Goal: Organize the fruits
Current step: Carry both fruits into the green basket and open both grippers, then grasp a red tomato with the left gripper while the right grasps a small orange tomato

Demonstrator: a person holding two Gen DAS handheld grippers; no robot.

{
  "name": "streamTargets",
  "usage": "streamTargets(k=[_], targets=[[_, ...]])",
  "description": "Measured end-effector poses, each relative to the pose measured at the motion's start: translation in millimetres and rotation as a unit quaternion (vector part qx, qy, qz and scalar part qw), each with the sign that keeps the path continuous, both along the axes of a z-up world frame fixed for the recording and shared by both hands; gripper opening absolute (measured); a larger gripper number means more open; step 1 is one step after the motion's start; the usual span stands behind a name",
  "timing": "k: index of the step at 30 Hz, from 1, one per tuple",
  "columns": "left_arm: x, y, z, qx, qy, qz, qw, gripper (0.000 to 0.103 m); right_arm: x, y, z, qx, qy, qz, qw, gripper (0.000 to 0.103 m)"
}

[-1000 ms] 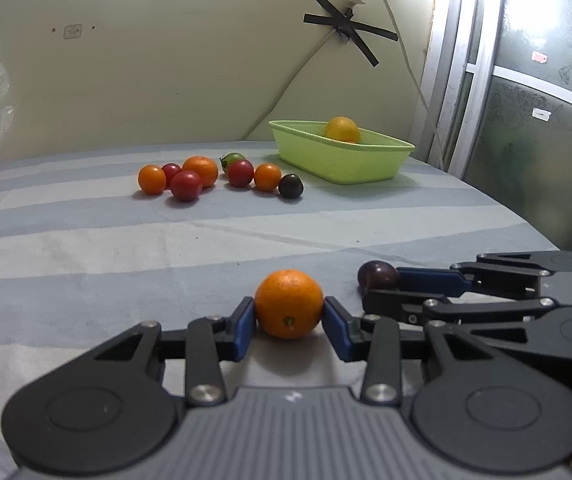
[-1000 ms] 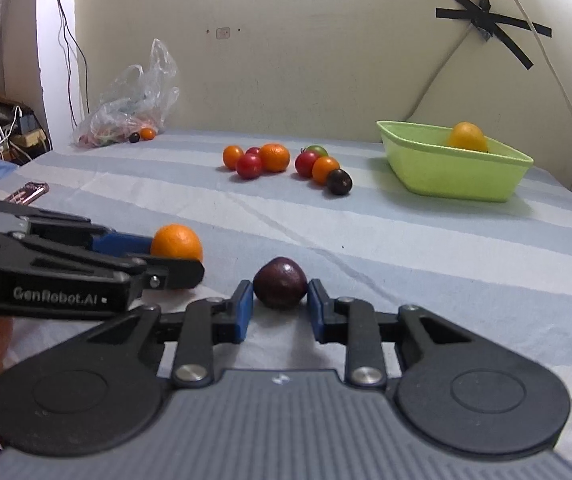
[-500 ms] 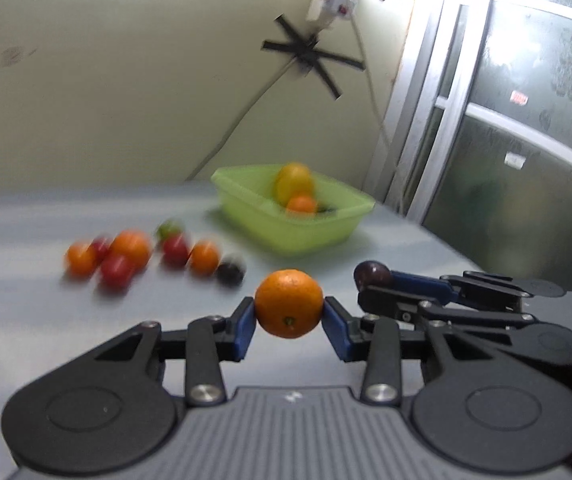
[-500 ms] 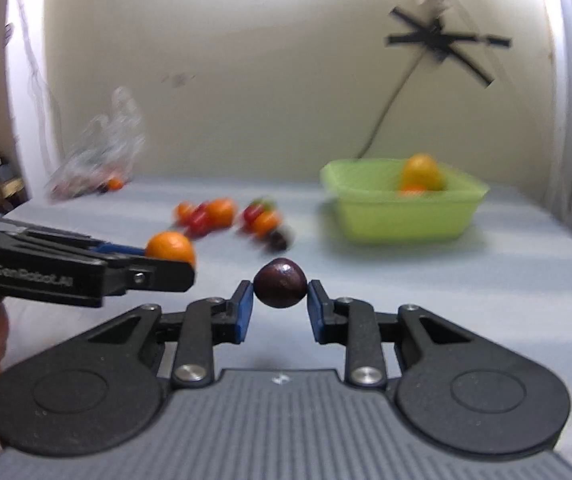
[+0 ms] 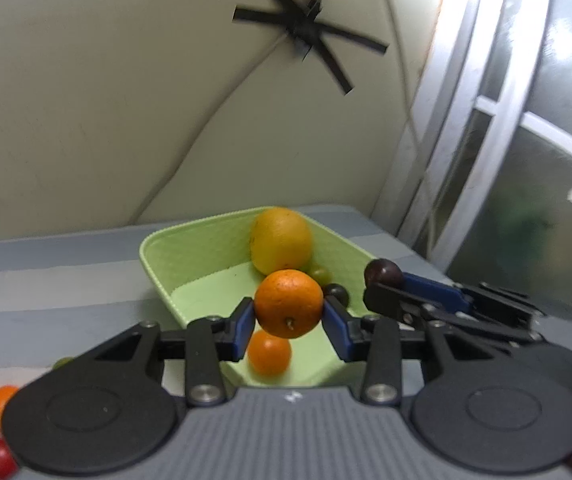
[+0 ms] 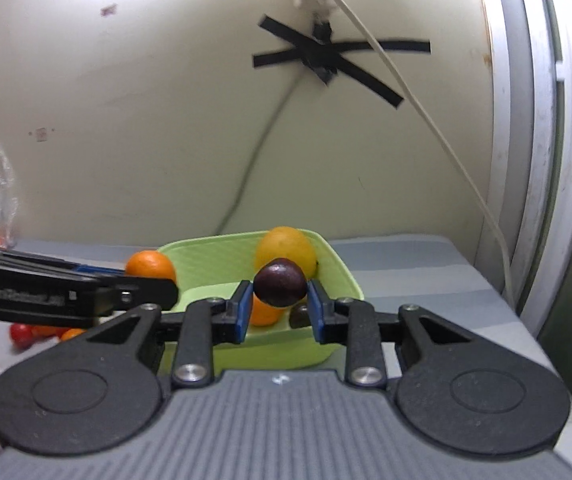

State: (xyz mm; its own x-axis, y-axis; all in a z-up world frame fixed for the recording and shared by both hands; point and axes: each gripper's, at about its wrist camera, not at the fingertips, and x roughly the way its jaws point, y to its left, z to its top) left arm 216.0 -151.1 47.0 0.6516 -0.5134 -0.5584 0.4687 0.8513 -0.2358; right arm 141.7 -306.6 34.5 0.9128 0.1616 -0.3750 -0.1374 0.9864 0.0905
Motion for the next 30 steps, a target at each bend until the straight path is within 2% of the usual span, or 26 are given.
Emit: streamTargets(k=[4,8,13,16,19,22,27,30], targets=[[9,-8,-6,0.007,-0.001,0.006,1.0000,0.048,-3,-5,-6,0.001,-0.003,-0.005,1.000,0.043],[1,4,7,-0.007,-0.010,0.014,0.9998,0.048,-7,-16,-2,0.030,-0.010,-0.010,0.999,0.047],[-34,74,37,-0.042,-0.050,0.060,0.9961,0.048,-17,-21,4,0.045,-0.038,-0.020,0.998,0.047],[-59,126,40,-0.036,-0.062,0.113,0.9910,0.048,-25,-19,6,0.048,-0.057,-0.015,0.997,0.047],[-84,171,30,-0.020,-0.057,0.165,0.9844,0.048,-36,-11,9,0.050,-0.073,0.005,0.996,0.047],[-97,198,14,-0.016,-0.032,0.182,0.9827,0.048,-50,8,14,0.053,-0.071,0.043,0.995,0.047],[-92,189,-8,0.003,-0.017,0.155,0.9878,0.048,-62,67,5,0.022,-0.029,0.124,0.992,0.047],[-81,172,-25,0.040,-0.022,0.145,0.9884,0.048,-50,107,-8,-0.021,0.004,0.147,0.989,0.047]])
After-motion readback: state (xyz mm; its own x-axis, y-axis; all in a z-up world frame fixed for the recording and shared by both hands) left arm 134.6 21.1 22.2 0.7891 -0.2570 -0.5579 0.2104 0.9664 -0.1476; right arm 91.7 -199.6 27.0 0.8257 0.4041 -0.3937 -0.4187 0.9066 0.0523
